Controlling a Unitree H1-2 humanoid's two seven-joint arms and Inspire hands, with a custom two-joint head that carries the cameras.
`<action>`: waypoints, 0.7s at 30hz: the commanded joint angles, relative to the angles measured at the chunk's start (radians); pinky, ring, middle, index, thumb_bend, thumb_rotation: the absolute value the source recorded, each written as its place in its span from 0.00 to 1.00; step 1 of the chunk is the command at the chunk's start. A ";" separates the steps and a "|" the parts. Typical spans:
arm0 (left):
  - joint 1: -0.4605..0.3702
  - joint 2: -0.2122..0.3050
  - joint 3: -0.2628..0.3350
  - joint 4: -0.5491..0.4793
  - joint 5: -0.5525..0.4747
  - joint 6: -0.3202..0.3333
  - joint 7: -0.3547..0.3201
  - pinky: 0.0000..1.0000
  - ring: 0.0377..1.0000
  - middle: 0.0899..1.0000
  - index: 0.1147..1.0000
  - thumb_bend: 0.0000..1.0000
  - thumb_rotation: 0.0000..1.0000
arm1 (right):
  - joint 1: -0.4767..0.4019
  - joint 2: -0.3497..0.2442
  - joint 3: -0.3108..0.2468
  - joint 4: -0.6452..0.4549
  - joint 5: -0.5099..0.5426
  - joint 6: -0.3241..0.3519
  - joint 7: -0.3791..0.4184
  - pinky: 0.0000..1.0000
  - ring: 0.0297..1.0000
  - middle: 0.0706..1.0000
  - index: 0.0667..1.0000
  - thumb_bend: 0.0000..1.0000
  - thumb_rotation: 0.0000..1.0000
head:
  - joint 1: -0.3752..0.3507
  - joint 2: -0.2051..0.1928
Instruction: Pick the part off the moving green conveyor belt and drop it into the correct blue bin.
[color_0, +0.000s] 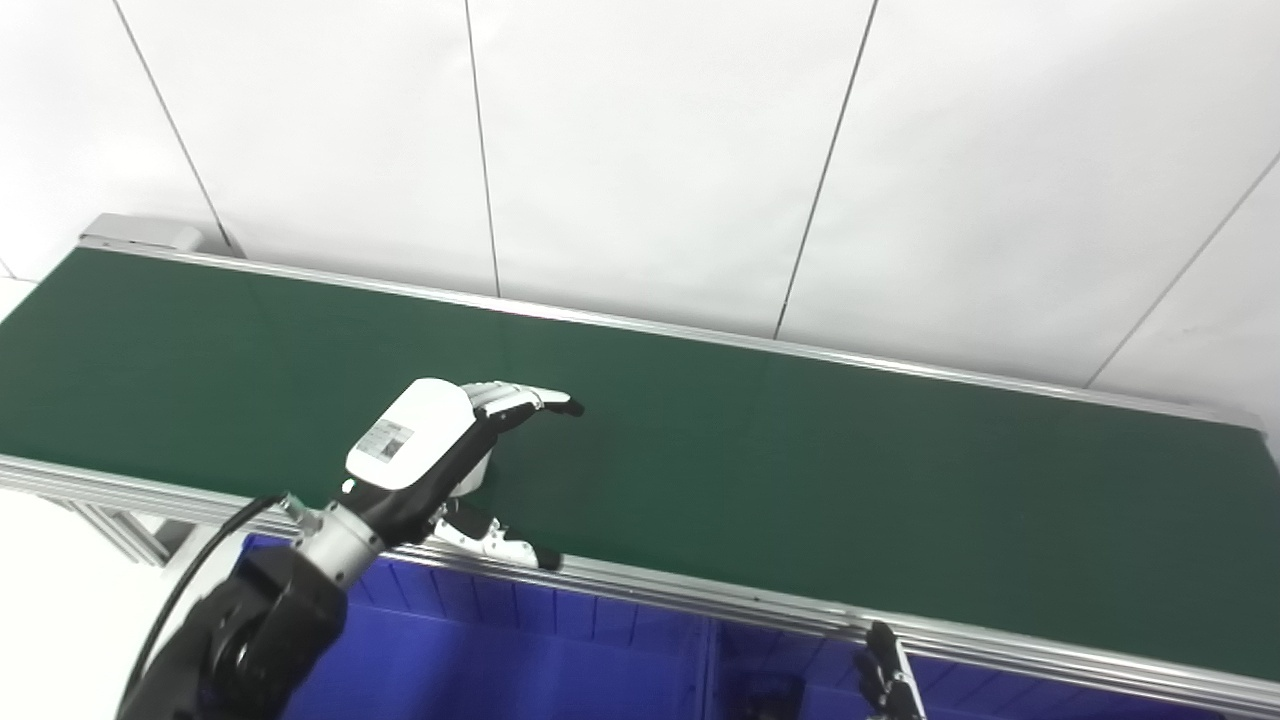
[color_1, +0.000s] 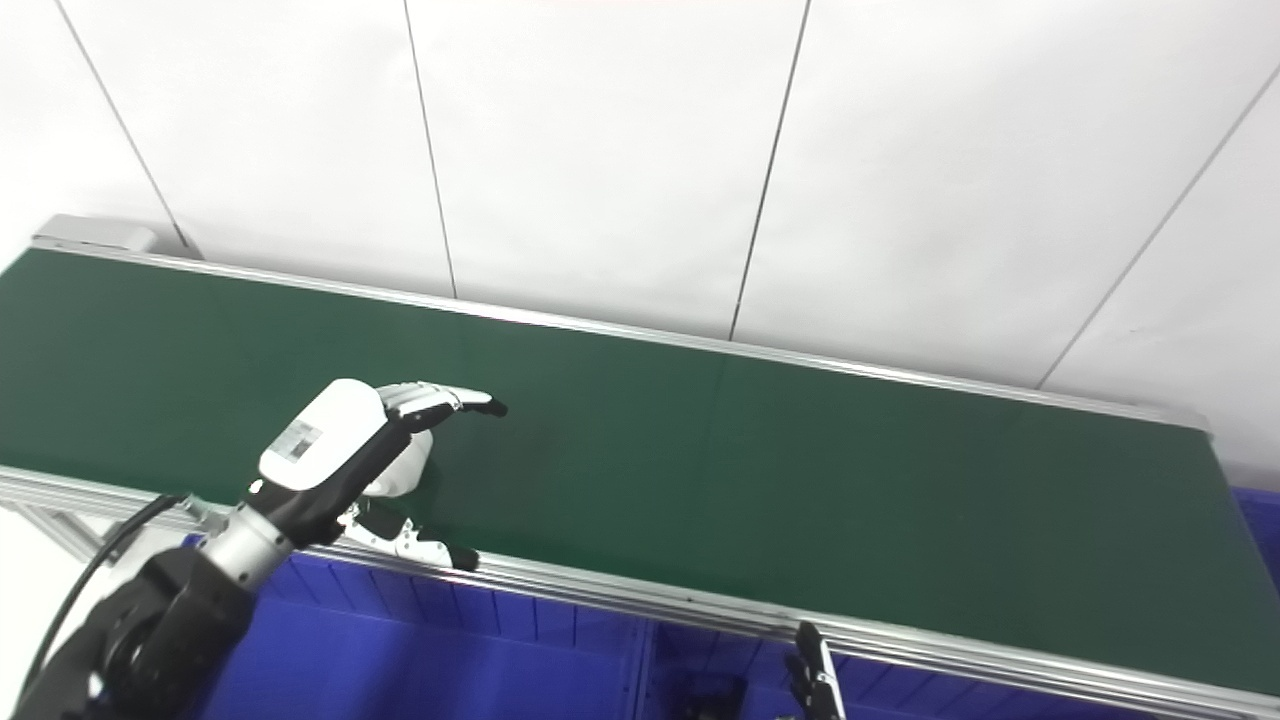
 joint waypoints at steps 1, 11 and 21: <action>-0.064 0.023 -0.001 0.024 0.019 -0.023 0.043 0.70 0.78 0.79 0.76 1.00 0.34 | 0.002 0.008 0.001 -0.020 0.001 -0.058 0.001 0.96 0.96 0.98 0.98 0.78 0.97 | -0.003 0.005; -0.196 0.037 -0.068 0.315 0.081 -0.022 0.094 0.80 0.84 0.82 0.78 1.00 0.38 | 0.013 0.019 0.004 -0.038 -0.032 -0.057 -0.008 0.92 0.92 0.95 0.96 0.78 0.97 | -0.024 0.019; -0.257 0.053 -0.149 0.472 0.096 -0.016 0.107 0.84 0.86 0.84 0.77 0.98 0.41 | 0.035 0.027 0.009 -0.064 -0.040 -0.057 -0.006 0.90 0.91 0.94 0.95 0.76 0.96 | -0.046 0.035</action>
